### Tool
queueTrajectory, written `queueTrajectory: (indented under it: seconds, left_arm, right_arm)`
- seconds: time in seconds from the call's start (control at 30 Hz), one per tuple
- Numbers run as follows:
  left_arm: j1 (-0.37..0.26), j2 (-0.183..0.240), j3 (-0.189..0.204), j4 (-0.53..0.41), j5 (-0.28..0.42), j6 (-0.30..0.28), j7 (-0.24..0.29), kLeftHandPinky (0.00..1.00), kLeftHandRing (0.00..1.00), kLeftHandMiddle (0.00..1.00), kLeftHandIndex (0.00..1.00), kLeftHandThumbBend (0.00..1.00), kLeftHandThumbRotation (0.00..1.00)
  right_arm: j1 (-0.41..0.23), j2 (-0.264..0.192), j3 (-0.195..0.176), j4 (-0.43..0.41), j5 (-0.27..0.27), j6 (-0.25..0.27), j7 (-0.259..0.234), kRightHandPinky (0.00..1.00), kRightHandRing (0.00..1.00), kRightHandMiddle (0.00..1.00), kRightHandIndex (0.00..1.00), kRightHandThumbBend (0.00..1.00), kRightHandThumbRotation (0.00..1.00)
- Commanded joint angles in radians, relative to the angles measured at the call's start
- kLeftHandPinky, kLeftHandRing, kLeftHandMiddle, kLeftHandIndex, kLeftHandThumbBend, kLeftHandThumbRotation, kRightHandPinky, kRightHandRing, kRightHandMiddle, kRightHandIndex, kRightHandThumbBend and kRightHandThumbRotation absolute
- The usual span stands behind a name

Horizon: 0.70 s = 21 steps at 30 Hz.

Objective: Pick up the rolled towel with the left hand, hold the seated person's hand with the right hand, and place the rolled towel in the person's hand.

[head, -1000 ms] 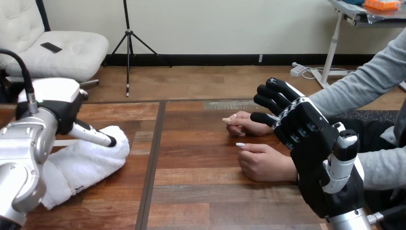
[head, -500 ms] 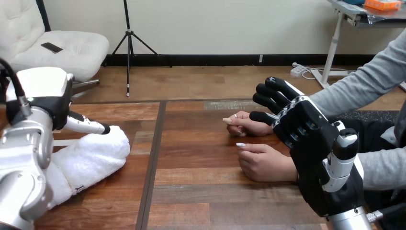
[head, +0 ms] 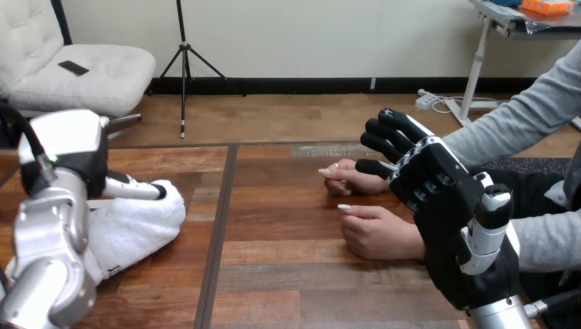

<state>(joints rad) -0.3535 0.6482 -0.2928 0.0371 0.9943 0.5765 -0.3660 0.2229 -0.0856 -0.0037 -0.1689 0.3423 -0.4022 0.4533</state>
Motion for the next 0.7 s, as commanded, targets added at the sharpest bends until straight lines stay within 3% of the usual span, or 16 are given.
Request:
queueTrajectory:
  seconds: [0.0,0.67]
  left_arm:
    - [-0.022,-0.033,0.007,0.002,0.011,0.017,0.033,0.88,0.9,0.91,0.91,0.98,0.61]
    - [-0.009,-0.115,0.019,0.033,-0.043,0.057,0.054,0.9,0.92,0.92,0.91,1.0,0.64]
  right_arm:
    - [-0.066,0.0,-0.001,-0.015,0.007,-0.024,0.006,0.78,0.87,0.87,0.85,1.0,1.0]
    - [-0.06,0.003,-0.004,-0.018,0.007,-0.021,0.005,0.77,0.87,0.86,0.85,1.0,1.0]
